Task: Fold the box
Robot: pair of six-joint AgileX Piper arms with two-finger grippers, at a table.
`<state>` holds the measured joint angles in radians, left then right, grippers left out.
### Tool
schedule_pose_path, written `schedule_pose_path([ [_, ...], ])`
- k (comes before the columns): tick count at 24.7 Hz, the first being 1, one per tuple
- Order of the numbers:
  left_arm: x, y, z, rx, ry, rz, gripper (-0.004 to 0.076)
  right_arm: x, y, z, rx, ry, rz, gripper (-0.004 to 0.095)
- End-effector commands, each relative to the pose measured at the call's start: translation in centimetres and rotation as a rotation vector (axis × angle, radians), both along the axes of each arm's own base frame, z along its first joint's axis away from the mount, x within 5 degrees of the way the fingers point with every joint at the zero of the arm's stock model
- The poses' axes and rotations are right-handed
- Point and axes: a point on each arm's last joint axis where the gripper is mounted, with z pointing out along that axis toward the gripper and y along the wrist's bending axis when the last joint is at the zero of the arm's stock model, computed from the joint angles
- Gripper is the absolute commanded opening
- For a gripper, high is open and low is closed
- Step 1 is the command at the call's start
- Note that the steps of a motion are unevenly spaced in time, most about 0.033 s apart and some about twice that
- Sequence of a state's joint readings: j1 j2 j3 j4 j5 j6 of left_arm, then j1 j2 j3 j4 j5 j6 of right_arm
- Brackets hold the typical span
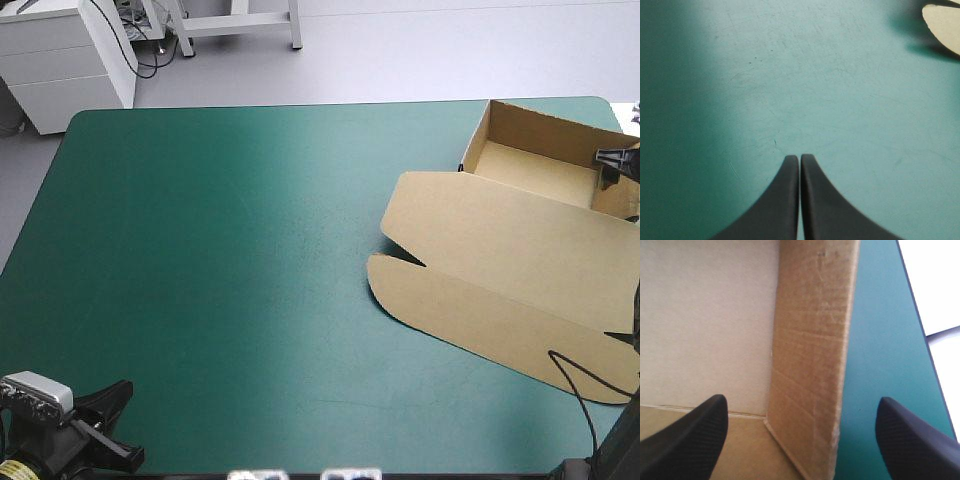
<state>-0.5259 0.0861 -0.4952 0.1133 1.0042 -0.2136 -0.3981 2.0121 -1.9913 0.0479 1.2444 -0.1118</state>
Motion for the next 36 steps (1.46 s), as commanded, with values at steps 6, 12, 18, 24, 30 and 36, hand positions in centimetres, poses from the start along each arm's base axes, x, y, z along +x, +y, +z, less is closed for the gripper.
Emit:
schedule_pose_path([
  [6, 0.3, -0.2, 1.1, -0.031, -0.059, -0.002, -0.0008, -6.6, 7.8, 13.5, 0.16, -0.418, 0.205, 0.0537],
  [12, 0.3, -0.2, 1.1, -0.031, -0.059, -0.002, -0.0008, -11.0, 15.7, 16.0, 0.146, -0.468, 0.476, -0.0008],
  [18, 0.3, -0.2, 1.1, -0.031, -0.059, -0.002, -0.0008, -18.4, 23.1, 18.3, 0.131, -0.573, 0.879, -0.001],
  [24, 0.3, -0.2, 1.1, -0.031, -0.059, -0.002, -0.0008, -29.3, 21.9, 14.9, 0.019, -0.843, 0.865, -0.001],
  [30, 0.3, -0.2, 1.1, -0.031, -0.059, -0.002, -0.0008, -35.5, 18.2, 7.8, -0.152, -0.973, 0.609, -0.001],
  [36, 0.3, -0.2, 1.1, -0.031, -0.059, -0.002, -0.0008, -38.5, 17.3, 3.5, -0.148, -1.01, 0.563, -0.001],
])
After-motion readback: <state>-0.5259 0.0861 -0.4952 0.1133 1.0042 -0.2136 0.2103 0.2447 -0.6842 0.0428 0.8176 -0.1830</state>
